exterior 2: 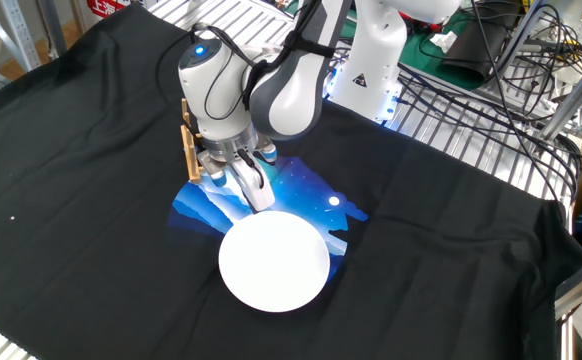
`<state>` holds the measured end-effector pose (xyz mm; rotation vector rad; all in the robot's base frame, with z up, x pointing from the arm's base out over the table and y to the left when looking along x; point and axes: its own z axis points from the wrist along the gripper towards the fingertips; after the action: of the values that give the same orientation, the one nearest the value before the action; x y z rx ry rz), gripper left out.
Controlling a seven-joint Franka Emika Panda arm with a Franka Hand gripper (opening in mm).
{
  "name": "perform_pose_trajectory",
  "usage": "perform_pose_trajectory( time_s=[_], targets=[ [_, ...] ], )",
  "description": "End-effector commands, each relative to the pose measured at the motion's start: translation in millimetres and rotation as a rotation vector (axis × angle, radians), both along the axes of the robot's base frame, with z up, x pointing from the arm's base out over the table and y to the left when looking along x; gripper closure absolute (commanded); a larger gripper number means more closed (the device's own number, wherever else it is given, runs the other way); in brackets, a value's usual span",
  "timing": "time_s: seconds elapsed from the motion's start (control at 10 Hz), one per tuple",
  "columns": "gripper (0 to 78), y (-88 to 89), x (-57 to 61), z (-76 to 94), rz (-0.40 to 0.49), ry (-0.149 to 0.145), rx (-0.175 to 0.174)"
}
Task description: Put the dish on the dish rack
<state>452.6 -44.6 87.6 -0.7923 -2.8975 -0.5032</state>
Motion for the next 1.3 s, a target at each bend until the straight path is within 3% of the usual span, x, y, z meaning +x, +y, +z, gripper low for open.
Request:
perform_pose_trajectory(
  time_s=[0.1,1.2,1.3],
  targets=[
    [0.1,-0.3,0.7,0.8,0.004,-0.003,0.001],
    [0.1,-0.3,0.7,0.8,0.004,-0.003,0.001],
    [0.1,8.0,5.2,-15.0,-0.022,-0.022,0.053]
  ],
)
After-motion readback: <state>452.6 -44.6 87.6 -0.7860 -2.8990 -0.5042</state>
